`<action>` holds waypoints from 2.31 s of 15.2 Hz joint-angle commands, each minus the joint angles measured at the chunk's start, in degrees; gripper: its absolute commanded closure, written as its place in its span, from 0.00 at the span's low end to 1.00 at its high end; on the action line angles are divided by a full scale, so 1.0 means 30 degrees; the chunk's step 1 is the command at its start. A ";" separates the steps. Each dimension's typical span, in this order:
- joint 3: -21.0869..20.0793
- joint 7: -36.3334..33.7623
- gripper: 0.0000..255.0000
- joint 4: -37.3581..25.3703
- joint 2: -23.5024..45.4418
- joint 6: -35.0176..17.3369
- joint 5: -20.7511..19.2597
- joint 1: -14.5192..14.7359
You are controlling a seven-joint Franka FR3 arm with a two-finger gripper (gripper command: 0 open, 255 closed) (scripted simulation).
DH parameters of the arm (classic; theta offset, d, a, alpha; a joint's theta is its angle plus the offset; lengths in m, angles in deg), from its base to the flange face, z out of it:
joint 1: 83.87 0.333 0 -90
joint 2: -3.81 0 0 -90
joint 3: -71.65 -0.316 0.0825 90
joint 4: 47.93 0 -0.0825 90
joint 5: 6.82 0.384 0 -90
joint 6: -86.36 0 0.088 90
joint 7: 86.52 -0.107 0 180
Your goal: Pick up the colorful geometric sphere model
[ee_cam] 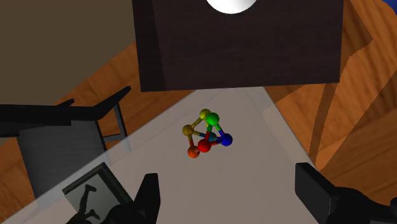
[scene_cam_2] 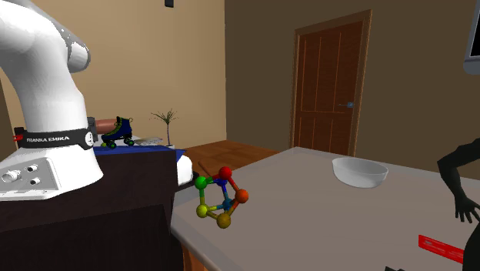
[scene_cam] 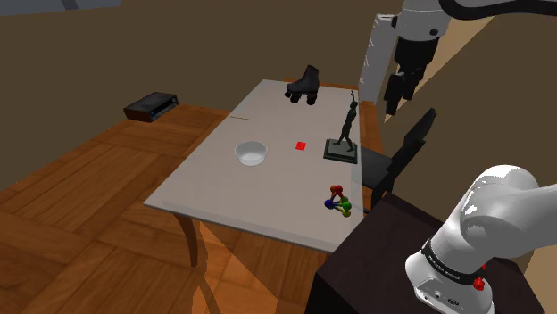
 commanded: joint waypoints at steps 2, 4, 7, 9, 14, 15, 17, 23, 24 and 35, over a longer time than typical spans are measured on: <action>0.0088 -0.0015 0.00 0.0712 -0.0109 -0.0603 -0.0015 -0.0003; 0.0265 -0.0045 0.00 0.2079 -0.0252 -0.1828 -0.0054 -0.0017; 0.0534 -0.0086 0.00 0.3993 -0.0266 -0.3728 -0.0138 -0.0061; 0.0721 -0.0114 0.00 0.5175 -0.0127 -0.5050 -0.0211 -0.0101; 0.1195 -0.0180 0.00 0.7775 0.0843 -0.8620 -0.0452 -0.0256; 0.1294 -0.0196 0.00 0.8227 0.1159 -0.9389 -0.0511 -0.0292; 0.1495 -0.0232 0.00 0.9056 0.1931 -1.0988 -0.0643 -0.0367; 0.2055 -0.0361 0.00 1.0831 0.5473 -1.6300 -0.1085 -0.0638; 0.2143 -0.0390 0.00 1.1009 0.6248 -1.7251 -0.1165 -0.0680; 0.2701 -0.0657 0.00 1.0635 1.6297 -2.6917 -0.1631 -0.0997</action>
